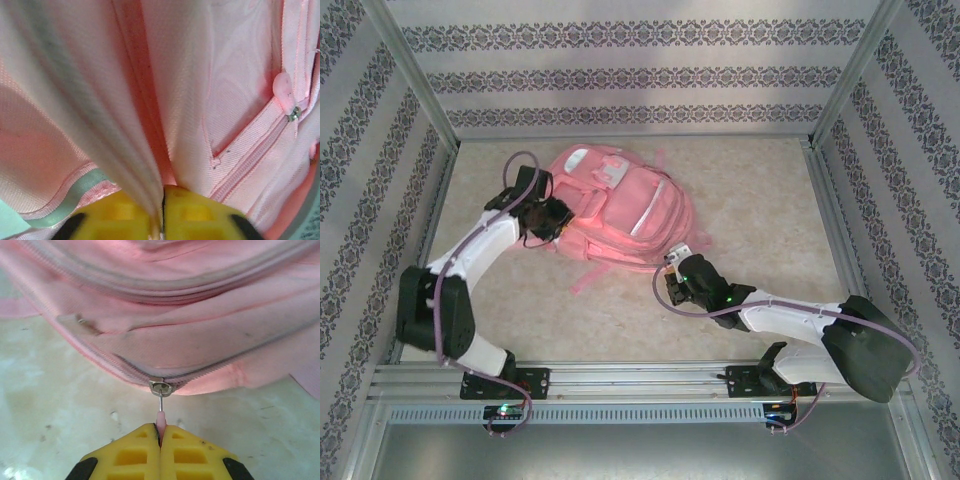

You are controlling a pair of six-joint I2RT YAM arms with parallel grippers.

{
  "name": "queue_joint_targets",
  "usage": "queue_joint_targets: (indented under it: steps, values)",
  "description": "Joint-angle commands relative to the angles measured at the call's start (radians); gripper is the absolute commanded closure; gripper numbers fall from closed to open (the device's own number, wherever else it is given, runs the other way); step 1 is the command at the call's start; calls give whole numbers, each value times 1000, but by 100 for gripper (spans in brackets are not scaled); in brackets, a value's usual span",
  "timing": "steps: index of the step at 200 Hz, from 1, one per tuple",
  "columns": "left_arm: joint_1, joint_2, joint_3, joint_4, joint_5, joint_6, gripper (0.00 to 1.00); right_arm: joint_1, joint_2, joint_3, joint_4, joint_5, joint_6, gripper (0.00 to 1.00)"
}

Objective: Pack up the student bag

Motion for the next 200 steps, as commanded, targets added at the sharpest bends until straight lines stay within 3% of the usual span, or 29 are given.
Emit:
queue_joint_targets:
  steps: [1,19,39,85,114,146,200]
  values:
    - [-1,107,142,-4,149,246,62,43,33,59,-23,-131,15,100]
    - [-1,149,246,-51,146,316,53,81,80,102,-16,-165,37,100]
    - [0,106,249,-78,126,300,46,118,132,155,-18,-179,50,100]
    - [-24,-143,-93,135,243,13,45,129,182,192,20,-168,117,100]
    - [-144,-247,-209,178,173,-19,42,129,194,190,33,-163,149,100]
    - [-208,-219,-309,343,193,-80,46,126,192,179,49,-154,162,100]
    - [-223,-162,-310,313,176,-17,54,126,174,157,63,-133,179,100]
